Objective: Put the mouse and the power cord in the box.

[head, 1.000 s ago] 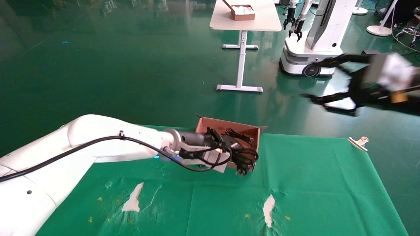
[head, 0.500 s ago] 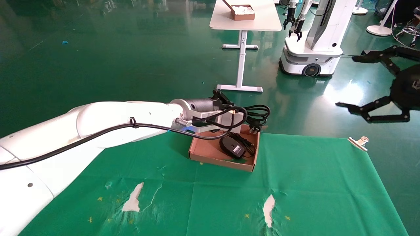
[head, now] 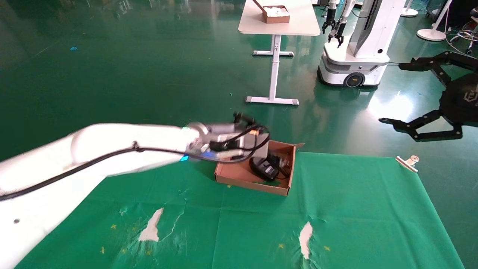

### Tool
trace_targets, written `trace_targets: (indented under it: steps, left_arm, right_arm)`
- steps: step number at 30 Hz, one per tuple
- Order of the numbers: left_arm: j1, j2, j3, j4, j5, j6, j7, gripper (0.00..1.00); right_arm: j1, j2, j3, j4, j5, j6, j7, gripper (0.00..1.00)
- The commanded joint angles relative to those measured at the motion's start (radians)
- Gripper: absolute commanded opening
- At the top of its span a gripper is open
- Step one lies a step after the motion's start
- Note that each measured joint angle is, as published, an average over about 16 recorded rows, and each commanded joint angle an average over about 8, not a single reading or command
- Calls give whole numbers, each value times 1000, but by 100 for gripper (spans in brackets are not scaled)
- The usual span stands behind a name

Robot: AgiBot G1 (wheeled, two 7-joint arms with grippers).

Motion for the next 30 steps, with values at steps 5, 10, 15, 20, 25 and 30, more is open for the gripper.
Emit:
trace_targets:
  steps: [5, 10, 15, 20, 25, 30]
  left_arm:
    - [67, -74, -97, -60, -72, 97, -51, 100]
    - [124, -137, -180, -111, -133, 180, -95, 100]
    - [181, -200, -262, -162, -194, 262, -139, 100]
    - [239, -264, -346, -213, -256, 346, -183, 100]
    - [298, -328, -431, -266, -319, 431, -228, 100]
    - [358, -394, -517, -319, -382, 516, -273, 100]
  right_arm:
    - [-62, 5, 11, 81, 43, 4, 68, 100]
    - [-125, 11, 22, 160, 88, 8, 135, 100]
    - [-188, 16, 34, 238, 132, 13, 202, 100]
    - [-251, 22, 45, 318, 177, 17, 270, 100]
    - [-316, 28, 57, 398, 223, 21, 339, 100]
    - [-381, 34, 68, 480, 269, 26, 409, 100]
